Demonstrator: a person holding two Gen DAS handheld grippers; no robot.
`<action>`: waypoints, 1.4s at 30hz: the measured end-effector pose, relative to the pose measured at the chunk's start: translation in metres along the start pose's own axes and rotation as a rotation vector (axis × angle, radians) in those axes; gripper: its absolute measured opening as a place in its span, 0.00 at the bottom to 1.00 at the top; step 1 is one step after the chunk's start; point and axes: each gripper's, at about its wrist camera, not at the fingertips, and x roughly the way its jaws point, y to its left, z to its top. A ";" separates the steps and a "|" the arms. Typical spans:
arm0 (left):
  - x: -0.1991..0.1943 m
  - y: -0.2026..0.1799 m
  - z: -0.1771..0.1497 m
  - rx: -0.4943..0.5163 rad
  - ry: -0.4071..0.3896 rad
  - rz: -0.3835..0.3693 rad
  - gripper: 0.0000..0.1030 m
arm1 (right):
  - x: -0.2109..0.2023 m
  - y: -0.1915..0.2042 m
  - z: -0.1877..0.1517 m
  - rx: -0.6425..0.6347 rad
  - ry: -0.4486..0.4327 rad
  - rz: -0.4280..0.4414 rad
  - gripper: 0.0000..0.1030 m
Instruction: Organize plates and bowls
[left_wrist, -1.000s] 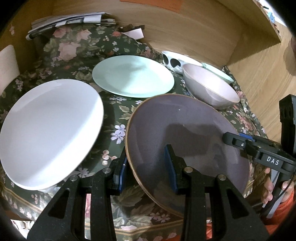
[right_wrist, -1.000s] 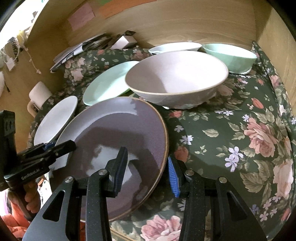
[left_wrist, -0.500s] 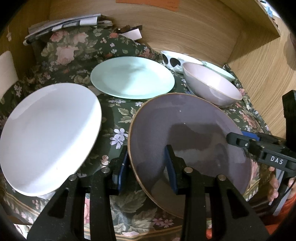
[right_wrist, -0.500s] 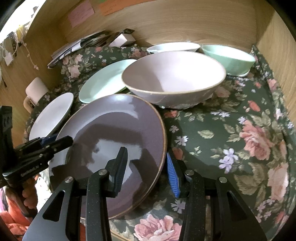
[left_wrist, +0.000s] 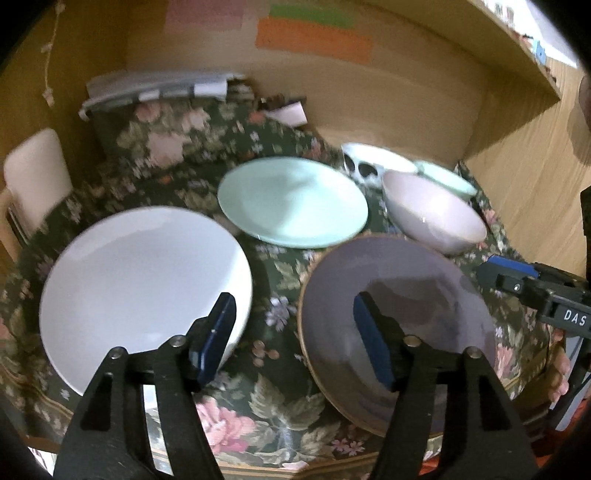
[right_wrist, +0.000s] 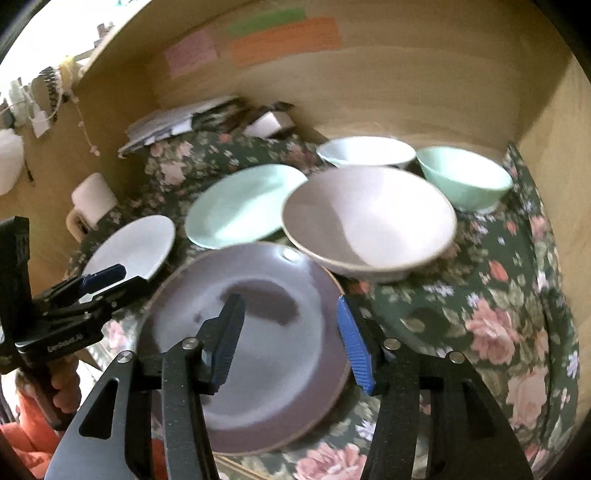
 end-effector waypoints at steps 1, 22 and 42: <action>-0.003 0.002 0.002 -0.004 -0.010 0.001 0.65 | 0.000 0.004 0.003 -0.010 -0.005 0.006 0.51; -0.039 0.083 0.018 -0.100 -0.104 0.196 0.81 | 0.059 0.086 0.043 -0.202 0.046 0.201 0.61; -0.015 0.162 -0.014 -0.204 0.009 0.261 0.81 | 0.142 0.131 0.042 -0.252 0.257 0.259 0.61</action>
